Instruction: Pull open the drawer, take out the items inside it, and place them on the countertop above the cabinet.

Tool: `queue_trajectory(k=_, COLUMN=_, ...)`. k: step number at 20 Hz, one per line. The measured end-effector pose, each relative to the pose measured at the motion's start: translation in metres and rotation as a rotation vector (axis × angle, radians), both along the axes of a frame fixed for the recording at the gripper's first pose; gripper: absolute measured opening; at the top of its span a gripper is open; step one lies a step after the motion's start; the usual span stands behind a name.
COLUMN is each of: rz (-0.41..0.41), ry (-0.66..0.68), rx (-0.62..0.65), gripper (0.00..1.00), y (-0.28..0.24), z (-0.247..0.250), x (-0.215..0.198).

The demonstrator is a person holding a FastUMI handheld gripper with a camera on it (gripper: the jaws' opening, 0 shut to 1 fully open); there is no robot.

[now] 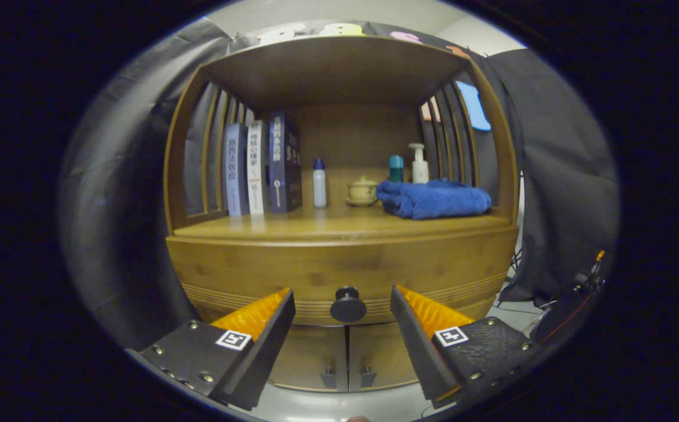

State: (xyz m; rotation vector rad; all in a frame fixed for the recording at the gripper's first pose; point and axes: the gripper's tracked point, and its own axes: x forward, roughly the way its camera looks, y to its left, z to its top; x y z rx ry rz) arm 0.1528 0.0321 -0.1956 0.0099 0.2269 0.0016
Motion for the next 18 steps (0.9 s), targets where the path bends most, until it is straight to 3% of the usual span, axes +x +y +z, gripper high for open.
queue_trajectory(k=9, rz=0.003, ry=0.041, rx=-0.065, gripper=0.98, y=0.01, z=-0.044, x=0.019)
queue_trajectory(k=13, rz=-0.013, ry=0.001, rx=-0.031, gripper=0.97, y=0.004, z=-0.031, x=0.033)
queue_trajectory(k=15, rz=-0.05, ry=0.033, rx=-0.061, gripper=0.8, y=-0.007, z=-0.032, x=0.038)
queue_trajectory(k=18, rz=-0.036, ry=0.045, rx=-0.013, gripper=0.53, y=-0.01, z=-0.034, x=0.055)
